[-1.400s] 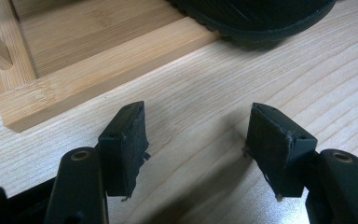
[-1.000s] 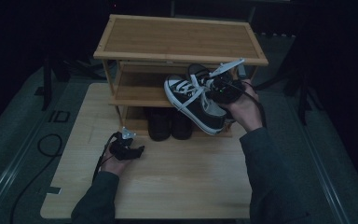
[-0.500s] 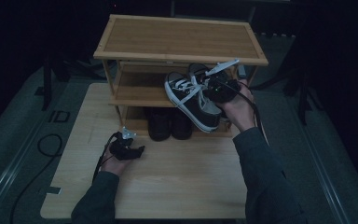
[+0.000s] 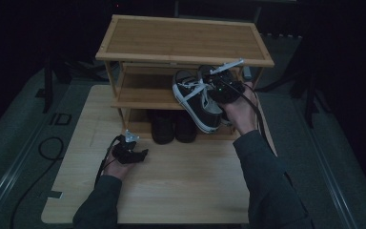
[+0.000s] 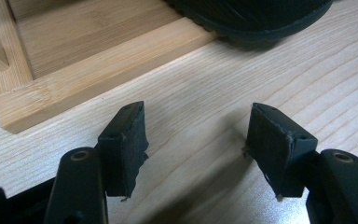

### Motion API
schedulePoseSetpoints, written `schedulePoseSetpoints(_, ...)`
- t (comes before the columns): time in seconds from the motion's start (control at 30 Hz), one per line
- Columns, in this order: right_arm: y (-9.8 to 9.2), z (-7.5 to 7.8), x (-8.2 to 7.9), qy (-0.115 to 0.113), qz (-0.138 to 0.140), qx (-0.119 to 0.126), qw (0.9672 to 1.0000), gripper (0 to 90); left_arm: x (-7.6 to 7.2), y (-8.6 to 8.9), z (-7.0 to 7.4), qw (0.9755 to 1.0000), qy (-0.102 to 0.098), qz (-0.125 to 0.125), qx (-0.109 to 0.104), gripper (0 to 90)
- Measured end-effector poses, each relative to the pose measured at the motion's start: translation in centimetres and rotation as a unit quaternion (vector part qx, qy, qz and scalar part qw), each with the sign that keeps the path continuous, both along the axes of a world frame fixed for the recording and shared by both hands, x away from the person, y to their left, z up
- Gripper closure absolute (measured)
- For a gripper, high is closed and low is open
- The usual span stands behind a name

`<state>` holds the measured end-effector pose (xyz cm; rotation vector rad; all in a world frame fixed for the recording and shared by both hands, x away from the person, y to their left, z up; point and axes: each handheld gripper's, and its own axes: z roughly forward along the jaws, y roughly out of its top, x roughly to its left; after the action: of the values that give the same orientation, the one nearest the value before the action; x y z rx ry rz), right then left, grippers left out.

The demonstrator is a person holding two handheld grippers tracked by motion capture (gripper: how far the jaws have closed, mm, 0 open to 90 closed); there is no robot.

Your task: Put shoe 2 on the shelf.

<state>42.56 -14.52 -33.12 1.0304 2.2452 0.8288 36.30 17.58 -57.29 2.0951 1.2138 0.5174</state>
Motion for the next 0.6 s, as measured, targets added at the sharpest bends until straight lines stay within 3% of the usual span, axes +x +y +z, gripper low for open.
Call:
schedulePoseSetpoints(0.13,-0.2,0.3,-0.1,-0.002,0.012,-0.001,0.9999,73.0,0.0,0.0,0.0,1.0,0.0,0.0,0.0,37.9)
schedulePoseSetpoints(0.17,-0.2,0.6,-0.2,-0.01,0.017,-0.006,0.9998,70.9,0.0,0.0,0.0,1.0,0.0,0.0,0.0,38.0)
schedulePoseSetpoints(0.3,-0.4,0.8,-0.5,-0.007,0.04,-0.032,0.9987,66.1,0.0,0.0,0.0,1.0,0.0,0.0,0.0,38.0)
schedulePoseSetpoints(0.6,-1.5,1.3,-0.9,-0.001,0.072,-0.025,0.9971,61.9,0.0,0.0,0.0,1.0,0.0,0.0,0.0,37.9)
